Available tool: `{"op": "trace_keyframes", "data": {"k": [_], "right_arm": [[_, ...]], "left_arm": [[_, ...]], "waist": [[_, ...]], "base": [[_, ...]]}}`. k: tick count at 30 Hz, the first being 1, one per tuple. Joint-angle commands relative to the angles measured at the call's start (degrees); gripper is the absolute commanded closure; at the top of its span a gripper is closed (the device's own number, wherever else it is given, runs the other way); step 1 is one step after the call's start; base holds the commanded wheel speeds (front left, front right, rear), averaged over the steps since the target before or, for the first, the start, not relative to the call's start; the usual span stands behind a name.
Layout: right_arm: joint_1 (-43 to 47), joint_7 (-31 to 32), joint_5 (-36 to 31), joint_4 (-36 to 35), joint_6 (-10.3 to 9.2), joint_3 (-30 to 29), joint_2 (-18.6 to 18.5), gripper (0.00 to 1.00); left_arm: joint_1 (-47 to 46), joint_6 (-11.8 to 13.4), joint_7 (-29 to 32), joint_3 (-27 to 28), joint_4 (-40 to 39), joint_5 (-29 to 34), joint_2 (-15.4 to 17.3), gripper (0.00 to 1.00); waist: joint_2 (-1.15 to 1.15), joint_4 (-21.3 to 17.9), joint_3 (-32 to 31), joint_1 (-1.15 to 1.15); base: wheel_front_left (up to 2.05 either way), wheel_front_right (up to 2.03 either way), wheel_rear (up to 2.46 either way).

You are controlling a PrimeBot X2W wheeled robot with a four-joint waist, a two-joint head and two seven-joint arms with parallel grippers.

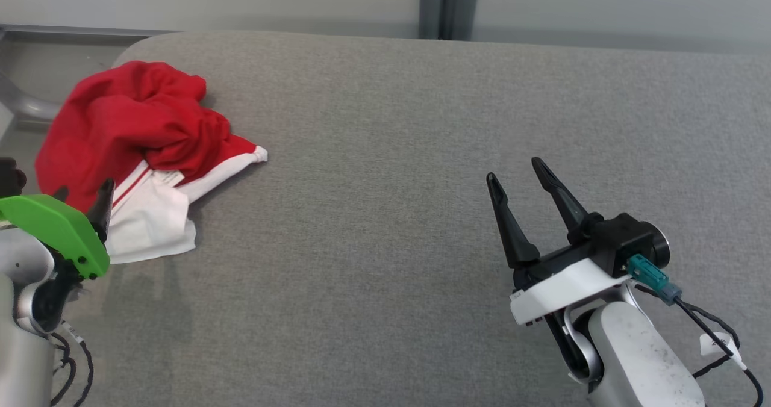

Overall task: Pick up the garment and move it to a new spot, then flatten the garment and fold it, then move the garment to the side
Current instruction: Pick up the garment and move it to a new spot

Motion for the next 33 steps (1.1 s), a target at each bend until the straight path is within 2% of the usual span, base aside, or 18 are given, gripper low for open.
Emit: {"op": "trace_keyframes", "data": {"k": [1,7,16,17,18,28,33], "right_arm": [[-1.13,-0.18,-0.16,-0.35,0.03,-0.10,-0.30,0.00],[-2.86,-0.18,-0.07,-1.03,0.03,-0.31,-0.74,0.00],[-4.43,-0.18,0.37,-1.41,0.03,-0.38,-0.54,0.00],[-4.45,-0.18,0.39,-1.37,0.03,-0.36,-0.49,0.00],[-4.43,-0.18,0.39,-1.32,0.03,-0.39,-0.44,0.00],[-3.25,-0.18,0.62,-0.40,0.03,-0.39,0.00,0.00],[-2.41,-0.18,0.77,0.31,0.03,-0.44,0.27,0.00]], "left_arm": [[-1.85,-0.10,0.97,-1.12,0.56,-1.40,1.71,0.00],[-6.49,-0.12,3.15,-4.87,5.51,-4.76,7.07,0.00],[-11.00,-0.13,5.90,-8.96,12.47,-8.20,10.45,0.00],[-11.35,-0.13,5.47,-9.42,12.97,-8.46,10.93,0.59],[-11.74,-0.13,5.19,-9.92,13.46,-8.67,11.48,1.00],[-12.95,-0.13,0.51,-14.98,14.92,-10.55,13.86,1.00],[-14.22,-0.13,-2.41,-18.02,13.25,-10.95,15.24,1.00]], "waist": [[0.00,-4.35,4.45,0.00],[0.00,-7.86,7.73,0.00],[0.00,-10.87,9.91,0.00],[0.00,-11.04,9.84,0.00],[0.00,-11.18,9.68,0.00],[0.00,-10.41,6.22,0.00],[0.00,-9.84,3.60,0.00]], "base": [[0.00,0.00,0.00],[0.00,0.00,0.00],[0.00,0.00,0.00],[0.00,0.00,0.00],[0.00,0.00,0.00],[0.00,0.00,0.00],[0.00,0.00,0.00]]}}
